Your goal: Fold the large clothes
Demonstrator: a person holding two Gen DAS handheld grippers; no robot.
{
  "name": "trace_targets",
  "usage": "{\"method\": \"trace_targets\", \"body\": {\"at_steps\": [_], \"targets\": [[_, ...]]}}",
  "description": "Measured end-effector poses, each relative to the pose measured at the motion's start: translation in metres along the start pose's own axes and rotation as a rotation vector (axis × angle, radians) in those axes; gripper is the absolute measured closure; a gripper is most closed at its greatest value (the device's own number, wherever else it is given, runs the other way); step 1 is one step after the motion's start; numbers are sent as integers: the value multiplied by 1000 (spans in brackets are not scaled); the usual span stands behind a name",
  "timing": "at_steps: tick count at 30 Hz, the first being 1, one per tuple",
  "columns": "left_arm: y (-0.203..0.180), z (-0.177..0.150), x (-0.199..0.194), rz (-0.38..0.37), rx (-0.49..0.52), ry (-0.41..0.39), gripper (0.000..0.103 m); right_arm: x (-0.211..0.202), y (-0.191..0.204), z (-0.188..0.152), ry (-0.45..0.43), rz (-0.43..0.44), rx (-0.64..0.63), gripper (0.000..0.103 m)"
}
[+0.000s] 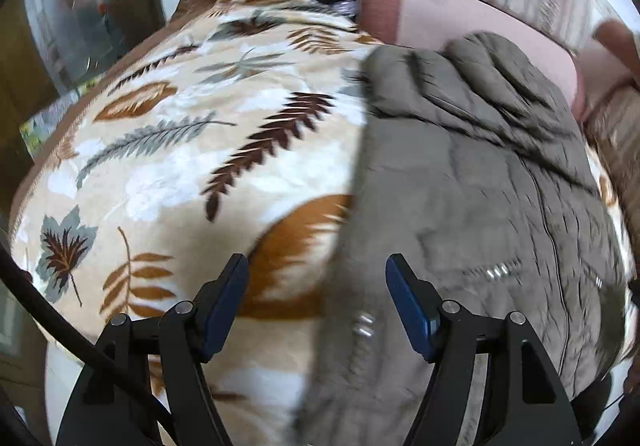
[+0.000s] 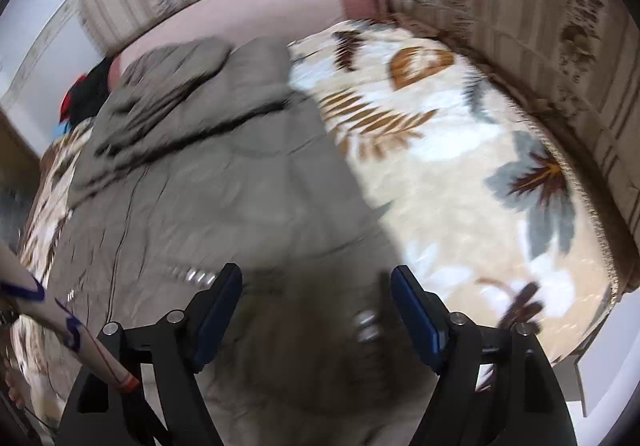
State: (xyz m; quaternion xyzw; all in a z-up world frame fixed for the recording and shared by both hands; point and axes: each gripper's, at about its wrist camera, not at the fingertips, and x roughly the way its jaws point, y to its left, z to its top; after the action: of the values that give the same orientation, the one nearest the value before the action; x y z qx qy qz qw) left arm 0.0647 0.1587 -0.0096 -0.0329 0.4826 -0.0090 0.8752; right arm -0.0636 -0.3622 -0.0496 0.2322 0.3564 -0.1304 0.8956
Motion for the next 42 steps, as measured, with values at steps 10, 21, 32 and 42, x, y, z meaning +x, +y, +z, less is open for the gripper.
{"method": "trace_targets", "body": {"at_steps": [10,21,32,42], "targets": [[42,-10,64,-325,-199,219,30,28,-51,16,92,109,146,18],[24,-30,82,-624,-286,271,26,58,-67,17,133,268,236,9],[11,-66,67,-896,-340,327,26,64,-71,-8,267,596,273,15],[-17,-75,74,-924,-284,379,26,60,-63,-47,334,708,238,36]]}}
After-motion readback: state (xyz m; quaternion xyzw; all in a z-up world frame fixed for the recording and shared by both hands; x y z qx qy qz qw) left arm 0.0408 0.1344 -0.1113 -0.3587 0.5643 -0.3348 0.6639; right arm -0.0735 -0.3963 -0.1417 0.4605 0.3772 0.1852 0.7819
